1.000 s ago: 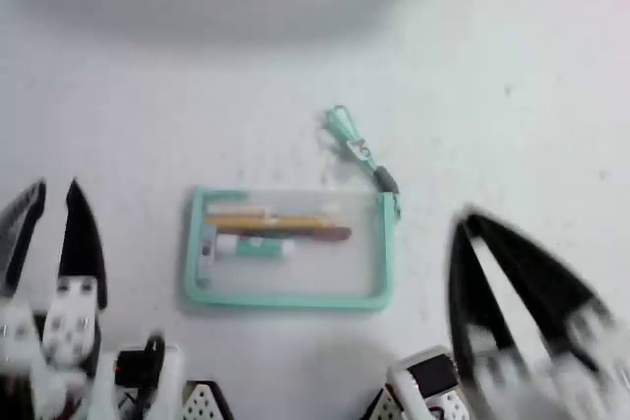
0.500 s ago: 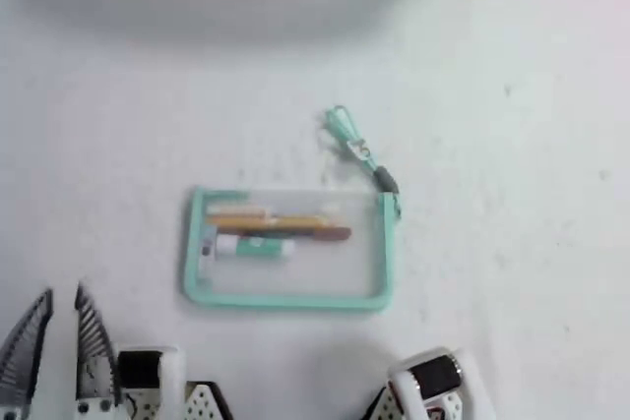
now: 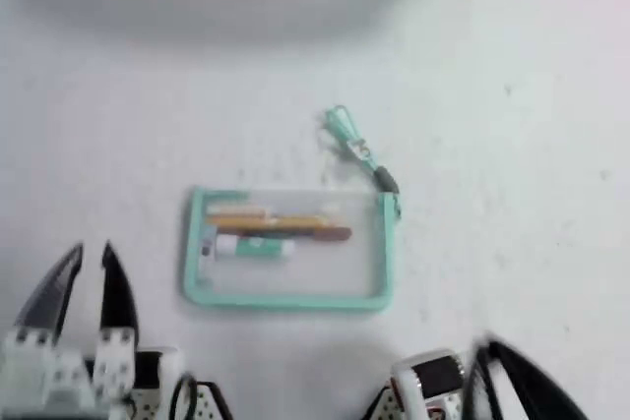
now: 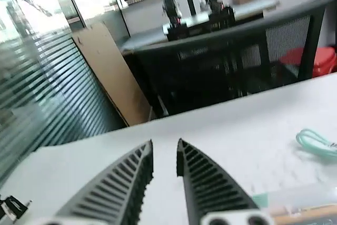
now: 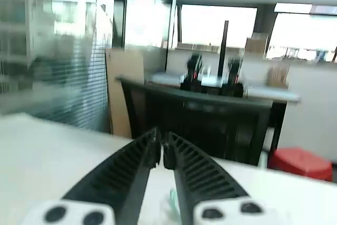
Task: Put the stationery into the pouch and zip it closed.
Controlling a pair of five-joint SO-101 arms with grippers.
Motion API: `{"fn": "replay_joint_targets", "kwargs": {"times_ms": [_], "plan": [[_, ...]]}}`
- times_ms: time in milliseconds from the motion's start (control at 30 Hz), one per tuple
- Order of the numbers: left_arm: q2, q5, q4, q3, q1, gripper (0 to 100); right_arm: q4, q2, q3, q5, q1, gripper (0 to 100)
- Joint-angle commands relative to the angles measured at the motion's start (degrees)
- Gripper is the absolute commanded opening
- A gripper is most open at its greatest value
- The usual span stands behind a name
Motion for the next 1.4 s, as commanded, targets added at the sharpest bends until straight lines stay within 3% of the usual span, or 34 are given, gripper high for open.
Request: {"fn": "replay_joint_targets", "kwargs": {"times_ms": [0, 167, 400, 633, 733, 933, 1133, 1233, 1367], "plan": [[0.1, -0.6, -8.7, 13.3, 0.2, 9, -6.8, -0.1, 9.4, 4.1, -0.8, 1.8], [0.1, -0.4, -17.8, 28.5, 0.2, 9, -16.5, -0.1, 21.2, 10.8, -0.7, 1.8], [0.1, -0.1, -27.5, 45.9, 0.7, 9, -29.4, -0.1, 45.3, 11.3, -0.2, 1.8], [0.1, -0.4, -36.2, 60.7, 0.3, 9, -50.2, -0.1, 71.4, 11.0, 8.6, 1.8], [0.1, -0.4, -39.0, 63.7, 0.3, 9, -55.4, -0.1, 81.1, 11.3, 9.0, 1.8], [0.2, -0.1, -32.9, 64.4, 0.5, 9, -47.0, 0.5, 81.7, 11.3, 9.5, 1.8], [0.2, -0.1, -20.5, 64.4, 0.2, 9, -31.3, 0.5, 81.7, 11.0, 9.5, 1.8], [0.2, -0.1, -18.1, 64.4, 0.2, 9, -22.1, 0.3, 81.7, 11.0, 9.1, 1.8], [0.2, -0.1, -15.1, 64.4, 0.7, 9, -22.9, 0.5, 81.7, 11.0, 9.5, 1.8]]}}
